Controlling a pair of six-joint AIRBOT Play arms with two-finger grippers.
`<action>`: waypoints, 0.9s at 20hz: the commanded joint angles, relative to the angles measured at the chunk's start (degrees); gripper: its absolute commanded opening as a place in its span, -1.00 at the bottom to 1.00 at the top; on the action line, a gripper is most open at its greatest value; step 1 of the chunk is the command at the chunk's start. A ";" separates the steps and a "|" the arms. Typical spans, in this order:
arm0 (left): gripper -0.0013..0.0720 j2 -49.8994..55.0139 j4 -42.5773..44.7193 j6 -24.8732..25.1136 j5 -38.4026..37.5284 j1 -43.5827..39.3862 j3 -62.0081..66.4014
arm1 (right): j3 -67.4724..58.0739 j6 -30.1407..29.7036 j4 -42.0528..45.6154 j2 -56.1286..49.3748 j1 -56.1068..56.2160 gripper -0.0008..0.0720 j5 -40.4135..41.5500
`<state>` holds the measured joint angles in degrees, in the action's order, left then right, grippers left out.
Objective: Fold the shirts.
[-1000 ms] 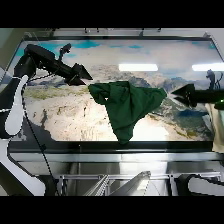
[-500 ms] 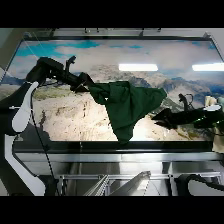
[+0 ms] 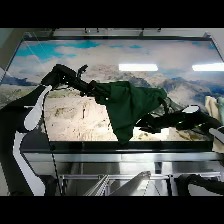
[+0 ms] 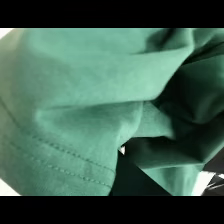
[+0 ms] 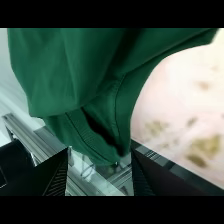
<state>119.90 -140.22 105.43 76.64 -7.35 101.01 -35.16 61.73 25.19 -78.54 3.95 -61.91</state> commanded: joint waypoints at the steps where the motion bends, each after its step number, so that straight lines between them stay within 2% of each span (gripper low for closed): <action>1: -0.92 0.31 -1.16 0.11 4.55 1.18 3.45 | 0.44 2.67 -0.33 -0.55 7.37 0.21 6.23; 5: -0.92 0.31 -1.22 -0.50 9.35 3.45 7.15 | 0.50 5.14 -0.42 -3.93 13.22 0.21 11.04; 9: -0.92 0.35 -1.14 -0.50 11.23 4.04 7.04 | 0.48 5.51 -3.15 -8.35 17.55 0.16 11.56; 10: -0.92 0.35 -1.14 -0.50 11.74 4.04 7.04 | 0.48 4.09 -5.20 -8.57 18.36 -0.23 11.56; 11: -0.92 0.33 -1.42 -0.48 12.44 4.04 7.06 | 0.48 2.54 -7.58 -8.48 18.78 -0.51 11.26; 12: -0.92 0.33 -2.49 -0.48 13.31 4.07 7.10 | 0.46 0.96 -9.88 -8.33 18.78 -0.77 10.71; 13: -0.92 0.04 -3.67 -0.44 14.34 4.24 7.10 | 0.46 -0.83 -12.24 -7.85 18.78 -0.92 10.43; 16: -0.92 -2.78 -4.37 0.04 14.62 5.42 7.10 | 0.26 -2.64 -13.70 -4.00 18.60 -0.91 10.47; 18: -0.92 -4.52 -3.67 0.13 14.38 6.93 7.08 | 0.28 -1.66 -10.34 -0.59 17.03 -0.90 9.62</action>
<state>117.43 -143.85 105.08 90.52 -1.85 108.05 -34.79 60.75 14.57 -82.59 21.93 -50.87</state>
